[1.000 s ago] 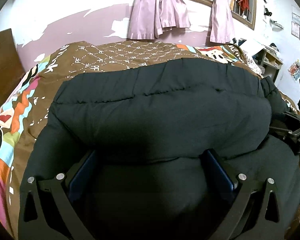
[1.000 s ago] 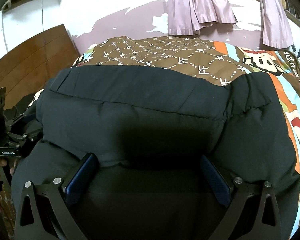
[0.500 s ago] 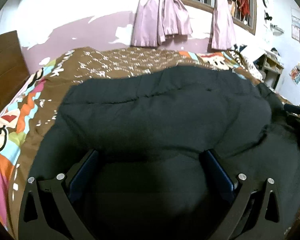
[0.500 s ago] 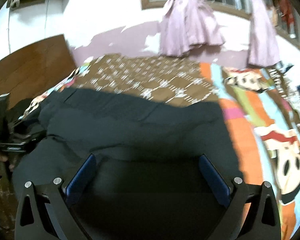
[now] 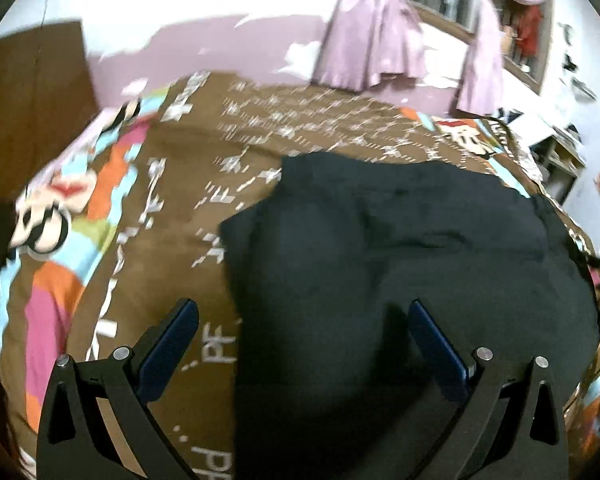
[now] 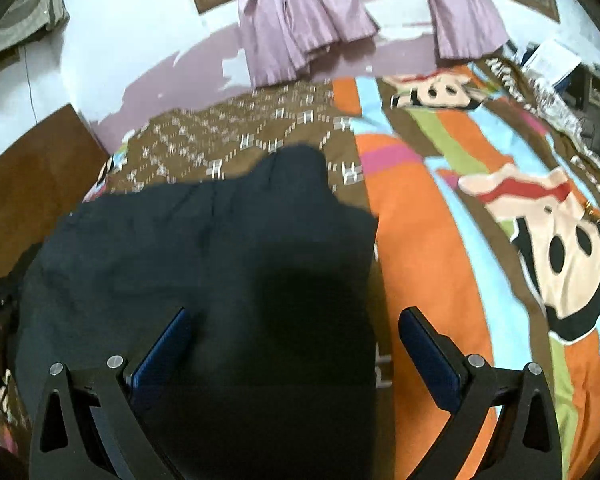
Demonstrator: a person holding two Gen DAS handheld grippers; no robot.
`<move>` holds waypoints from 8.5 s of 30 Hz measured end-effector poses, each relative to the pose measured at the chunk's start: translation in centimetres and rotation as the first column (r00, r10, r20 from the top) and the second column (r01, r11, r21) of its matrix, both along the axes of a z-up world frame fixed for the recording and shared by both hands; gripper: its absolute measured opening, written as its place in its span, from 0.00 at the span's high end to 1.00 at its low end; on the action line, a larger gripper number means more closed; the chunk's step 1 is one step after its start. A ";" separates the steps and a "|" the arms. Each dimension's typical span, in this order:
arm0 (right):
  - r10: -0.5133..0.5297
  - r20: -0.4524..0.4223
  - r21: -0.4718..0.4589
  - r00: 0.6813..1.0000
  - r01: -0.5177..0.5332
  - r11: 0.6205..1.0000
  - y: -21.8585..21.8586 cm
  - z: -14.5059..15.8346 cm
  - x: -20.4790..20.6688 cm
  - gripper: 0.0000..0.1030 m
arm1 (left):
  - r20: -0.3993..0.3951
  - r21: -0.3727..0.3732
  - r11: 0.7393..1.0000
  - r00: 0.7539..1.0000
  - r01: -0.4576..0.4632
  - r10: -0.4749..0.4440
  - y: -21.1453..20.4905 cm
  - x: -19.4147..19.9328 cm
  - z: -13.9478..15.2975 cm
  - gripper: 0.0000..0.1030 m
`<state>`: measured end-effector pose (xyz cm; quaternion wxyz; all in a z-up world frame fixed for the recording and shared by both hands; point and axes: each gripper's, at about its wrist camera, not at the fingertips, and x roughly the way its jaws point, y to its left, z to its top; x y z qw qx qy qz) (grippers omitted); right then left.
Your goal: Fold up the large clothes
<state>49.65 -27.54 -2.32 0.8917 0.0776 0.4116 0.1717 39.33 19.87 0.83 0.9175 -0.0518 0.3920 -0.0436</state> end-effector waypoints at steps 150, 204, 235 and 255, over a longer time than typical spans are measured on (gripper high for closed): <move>-0.035 0.514 0.021 0.857 0.029 0.999 8.1 12.8 -38.2 0.00 | 0.408 0.058 0.985 0.904 -0.163 0.125 -11.0 -31.8 9.6 0.02; 0.046 0.382 -0.069 0.923 -0.021 0.997 12.2 7.6 -44.2 0.00 | 0.333 0.099 0.986 0.938 -0.131 0.092 -12.0 -39.1 4.1 0.02; 0.044 0.381 -0.068 0.924 -0.020 0.998 12.3 7.7 -44.1 0.00 | 0.332 0.099 0.986 0.939 -0.133 0.093 -12.3 -39.1 4.2 0.02; 0.042 0.380 -0.066 0.924 -0.018 0.998 12.3 7.7 -44.1 0.00 | 0.332 0.099 0.986 0.939 -0.132 0.093 -12.3 -39.1 4.2 0.02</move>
